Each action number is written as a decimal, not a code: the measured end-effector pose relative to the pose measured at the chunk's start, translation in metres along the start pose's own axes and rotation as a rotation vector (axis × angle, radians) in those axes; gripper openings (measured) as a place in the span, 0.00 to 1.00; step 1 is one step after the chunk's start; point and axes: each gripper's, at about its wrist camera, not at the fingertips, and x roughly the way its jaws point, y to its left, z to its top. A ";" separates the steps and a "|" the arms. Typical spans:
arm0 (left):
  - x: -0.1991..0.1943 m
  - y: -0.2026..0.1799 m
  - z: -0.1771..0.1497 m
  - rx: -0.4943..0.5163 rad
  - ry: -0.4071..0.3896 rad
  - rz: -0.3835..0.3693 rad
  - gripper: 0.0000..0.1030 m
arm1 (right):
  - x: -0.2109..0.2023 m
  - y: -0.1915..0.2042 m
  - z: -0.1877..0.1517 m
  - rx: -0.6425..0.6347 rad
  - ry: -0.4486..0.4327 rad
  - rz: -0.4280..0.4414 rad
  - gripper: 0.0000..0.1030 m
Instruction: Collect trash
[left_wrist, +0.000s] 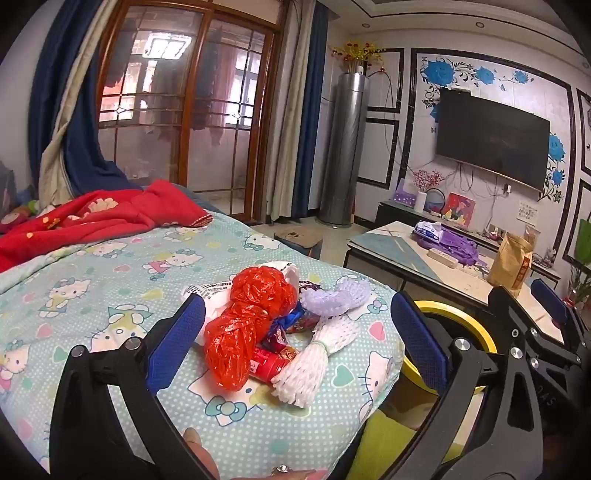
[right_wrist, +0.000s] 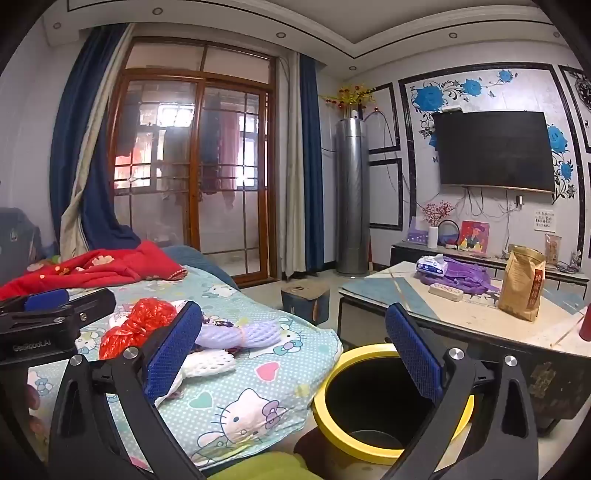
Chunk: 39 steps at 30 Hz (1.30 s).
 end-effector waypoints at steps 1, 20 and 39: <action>0.000 0.000 0.000 0.003 -0.002 0.000 0.90 | 0.000 0.000 0.000 -0.002 -0.001 -0.001 0.94; 0.001 0.000 0.000 -0.004 0.003 -0.005 0.90 | 0.001 0.000 0.000 0.000 0.007 -0.002 0.94; -0.001 0.006 0.000 -0.002 0.003 -0.010 0.90 | 0.005 -0.003 -0.002 0.004 0.011 -0.009 0.94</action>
